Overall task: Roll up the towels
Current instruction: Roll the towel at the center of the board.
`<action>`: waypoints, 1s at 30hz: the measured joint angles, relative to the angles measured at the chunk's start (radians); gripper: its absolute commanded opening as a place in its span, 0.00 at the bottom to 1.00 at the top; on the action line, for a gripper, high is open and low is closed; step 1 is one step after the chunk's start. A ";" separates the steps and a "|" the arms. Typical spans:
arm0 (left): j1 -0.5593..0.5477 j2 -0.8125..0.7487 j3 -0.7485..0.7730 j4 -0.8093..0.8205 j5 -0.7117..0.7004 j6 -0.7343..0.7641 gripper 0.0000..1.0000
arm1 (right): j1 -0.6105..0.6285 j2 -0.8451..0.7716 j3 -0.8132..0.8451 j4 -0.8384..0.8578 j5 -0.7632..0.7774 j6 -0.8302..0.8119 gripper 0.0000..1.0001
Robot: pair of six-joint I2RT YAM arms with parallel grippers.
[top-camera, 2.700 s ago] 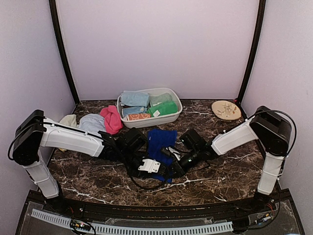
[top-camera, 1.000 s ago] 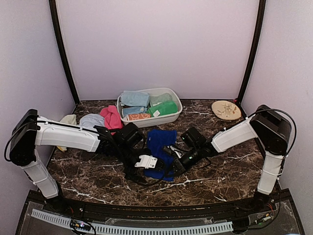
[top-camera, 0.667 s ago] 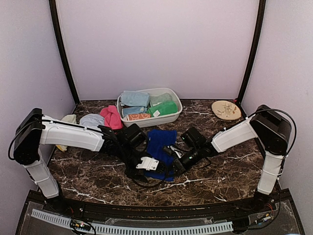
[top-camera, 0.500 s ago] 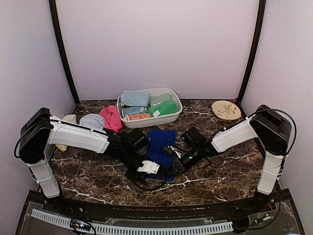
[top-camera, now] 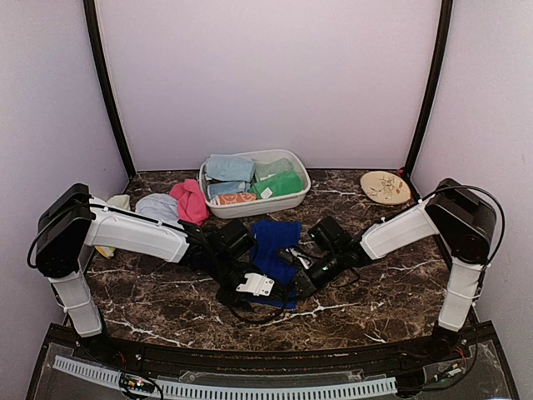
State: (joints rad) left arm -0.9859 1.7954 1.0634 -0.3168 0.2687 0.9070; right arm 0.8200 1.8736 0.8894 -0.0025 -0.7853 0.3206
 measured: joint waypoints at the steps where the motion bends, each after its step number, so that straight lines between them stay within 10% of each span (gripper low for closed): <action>1: 0.000 0.000 0.000 0.003 -0.005 0.002 0.63 | 0.000 0.000 0.000 0.000 0.000 0.001 0.00; 9: -0.001 0.024 0.000 0.035 -0.050 0.017 0.55 | 0.000 0.000 0.000 0.002 -0.004 0.011 0.00; 15: -0.002 0.058 0.026 0.060 -0.080 0.025 0.03 | -0.002 0.000 0.000 -0.001 -0.003 0.021 0.09; 19: 0.004 0.074 0.051 0.063 -0.080 0.012 0.00 | -0.011 -0.016 0.000 -0.012 0.020 0.030 0.18; 23: 0.028 0.080 0.070 0.030 -0.035 -0.019 0.00 | -0.039 -0.102 -0.021 -0.021 0.103 0.019 0.42; 25: 0.046 0.082 0.082 -0.001 -0.002 -0.034 0.00 | -0.051 -0.167 -0.038 -0.023 0.169 0.015 0.96; 30: 0.089 0.084 0.109 -0.103 0.097 -0.074 0.00 | -0.055 -0.390 -0.137 0.025 0.449 -0.023 1.00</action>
State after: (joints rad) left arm -0.8974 1.8793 1.1728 -0.4194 0.3656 0.8326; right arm 0.7650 1.4834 0.7528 0.0223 -0.3359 0.2974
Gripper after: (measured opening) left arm 0.075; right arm 0.973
